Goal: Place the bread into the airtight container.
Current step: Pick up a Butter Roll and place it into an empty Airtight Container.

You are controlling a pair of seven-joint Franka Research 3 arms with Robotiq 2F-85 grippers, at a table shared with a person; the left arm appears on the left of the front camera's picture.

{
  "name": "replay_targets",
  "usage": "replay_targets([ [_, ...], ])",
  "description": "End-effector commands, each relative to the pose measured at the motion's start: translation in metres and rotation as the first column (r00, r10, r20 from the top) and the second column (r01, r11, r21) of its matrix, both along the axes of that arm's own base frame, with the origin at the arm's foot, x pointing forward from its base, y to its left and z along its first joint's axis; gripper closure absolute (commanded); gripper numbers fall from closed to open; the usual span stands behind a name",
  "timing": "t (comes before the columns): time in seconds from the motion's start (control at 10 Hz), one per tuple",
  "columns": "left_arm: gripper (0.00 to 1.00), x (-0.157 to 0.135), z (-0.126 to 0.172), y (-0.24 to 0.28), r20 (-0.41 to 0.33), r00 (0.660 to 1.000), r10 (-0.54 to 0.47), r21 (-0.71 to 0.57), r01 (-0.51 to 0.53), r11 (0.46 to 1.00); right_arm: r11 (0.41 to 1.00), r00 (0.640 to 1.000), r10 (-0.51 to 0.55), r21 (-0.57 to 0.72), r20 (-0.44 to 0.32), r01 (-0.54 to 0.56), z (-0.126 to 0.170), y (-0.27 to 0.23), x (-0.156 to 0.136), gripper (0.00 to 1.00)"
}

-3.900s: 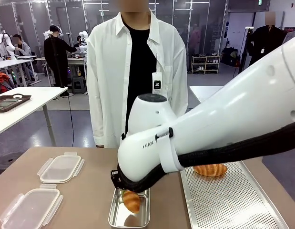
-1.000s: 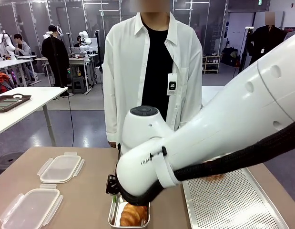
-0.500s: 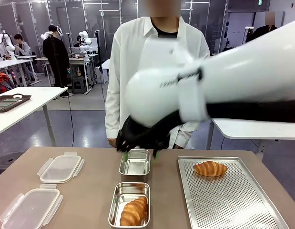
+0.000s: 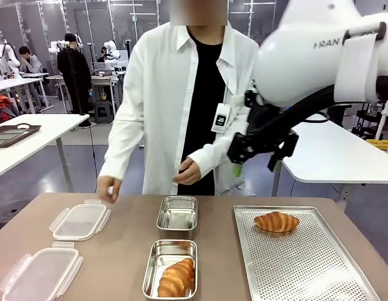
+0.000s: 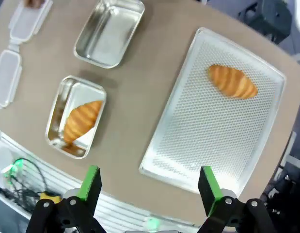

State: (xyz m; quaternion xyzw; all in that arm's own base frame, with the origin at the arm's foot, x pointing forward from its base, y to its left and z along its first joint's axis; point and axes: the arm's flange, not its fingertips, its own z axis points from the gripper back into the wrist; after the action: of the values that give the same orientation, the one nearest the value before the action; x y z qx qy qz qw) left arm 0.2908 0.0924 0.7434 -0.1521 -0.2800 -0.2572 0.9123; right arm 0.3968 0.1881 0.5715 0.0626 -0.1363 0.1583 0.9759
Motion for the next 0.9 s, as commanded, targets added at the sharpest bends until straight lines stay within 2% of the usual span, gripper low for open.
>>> replay_targets([
  [0.0,0.00,0.000,0.002,0.001,0.004,1.000,-0.014,0.016,0.014,1.000,0.992,0.992,0.118,0.037,0.039,-0.119,-0.013,-0.023,0.036,0.00],
  [0.1,0.00,0.000,0.002,0.001,0.004,1.000,-0.014,0.016,0.014,1.000,0.985,0.985,0.172,0.003,0.016,-0.172,-0.017,-0.041,0.056,0.00],
  [0.3,0.00,0.000,0.002,0.001,0.004,1.000,-0.014,0.016,0.014,1.000,0.961,0.956,0.276,0.010,-0.101,-0.276,-0.040,-0.059,0.086,0.00],
  [0.4,0.00,0.000,0.002,0.001,0.004,1.000,-0.014,0.016,0.014,1.000,0.956,0.949,0.293,0.042,-0.113,-0.290,-0.047,-0.065,0.096,0.00],
  [0.5,0.00,0.000,0.002,0.001,0.004,1.000,-0.014,0.016,0.014,1.000,0.943,0.947,0.312,0.145,-0.076,-0.299,-0.034,-0.086,0.088,0.00],
  [0.6,0.00,0.000,0.002,0.001,0.004,1.000,-0.014,0.016,0.014,1.000,0.909,0.951,0.309,0.287,0.023,-0.303,-0.014,-0.128,0.064,0.00],
  [0.7,0.00,0.000,0.002,0.001,0.004,1.000,-0.014,0.016,0.014,1.000,0.866,0.960,0.254,0.414,0.116,-0.280,0.003,-0.181,0.043,0.00],
  [0.8,0.00,0.000,0.002,0.001,0.004,1.000,-0.014,0.016,0.014,1.000,0.820,0.970,0.149,0.524,0.191,-0.229,0.011,-0.244,0.018,0.00],
])
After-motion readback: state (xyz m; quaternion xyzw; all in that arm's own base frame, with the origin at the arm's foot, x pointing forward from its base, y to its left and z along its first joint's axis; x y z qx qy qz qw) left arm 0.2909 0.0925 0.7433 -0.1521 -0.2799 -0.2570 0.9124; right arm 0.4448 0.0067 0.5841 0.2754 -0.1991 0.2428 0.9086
